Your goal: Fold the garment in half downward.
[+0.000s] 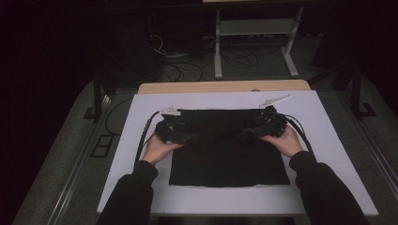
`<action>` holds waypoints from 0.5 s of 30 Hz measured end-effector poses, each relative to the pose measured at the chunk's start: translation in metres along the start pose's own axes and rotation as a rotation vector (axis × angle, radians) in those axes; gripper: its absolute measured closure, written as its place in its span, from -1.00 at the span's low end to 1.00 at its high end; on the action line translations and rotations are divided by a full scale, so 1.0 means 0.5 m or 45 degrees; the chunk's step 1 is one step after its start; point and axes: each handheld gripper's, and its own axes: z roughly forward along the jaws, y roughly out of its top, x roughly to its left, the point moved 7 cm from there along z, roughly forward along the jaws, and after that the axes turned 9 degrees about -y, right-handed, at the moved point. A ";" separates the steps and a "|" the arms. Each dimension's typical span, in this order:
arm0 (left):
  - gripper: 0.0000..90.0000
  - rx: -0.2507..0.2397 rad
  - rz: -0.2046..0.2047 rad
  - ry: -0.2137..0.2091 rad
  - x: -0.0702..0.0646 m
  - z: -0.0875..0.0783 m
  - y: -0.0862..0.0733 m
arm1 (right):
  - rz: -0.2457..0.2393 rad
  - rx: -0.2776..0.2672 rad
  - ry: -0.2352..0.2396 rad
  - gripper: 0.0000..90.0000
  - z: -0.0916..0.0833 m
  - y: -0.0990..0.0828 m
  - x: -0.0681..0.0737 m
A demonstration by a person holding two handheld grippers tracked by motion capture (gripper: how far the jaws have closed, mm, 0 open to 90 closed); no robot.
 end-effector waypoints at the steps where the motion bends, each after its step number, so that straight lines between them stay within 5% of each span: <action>1: -0.75 0.007 0.000 -0.004 0.000 0.001 -0.003 | 0.000 0.003 -0.001 -0.70 0.002 0.000 0.001; 15: -0.60 0.082 -0.005 -0.041 -0.007 0.028 -0.029 | 0.004 0.056 -0.013 -0.53 0.042 -0.014 0.002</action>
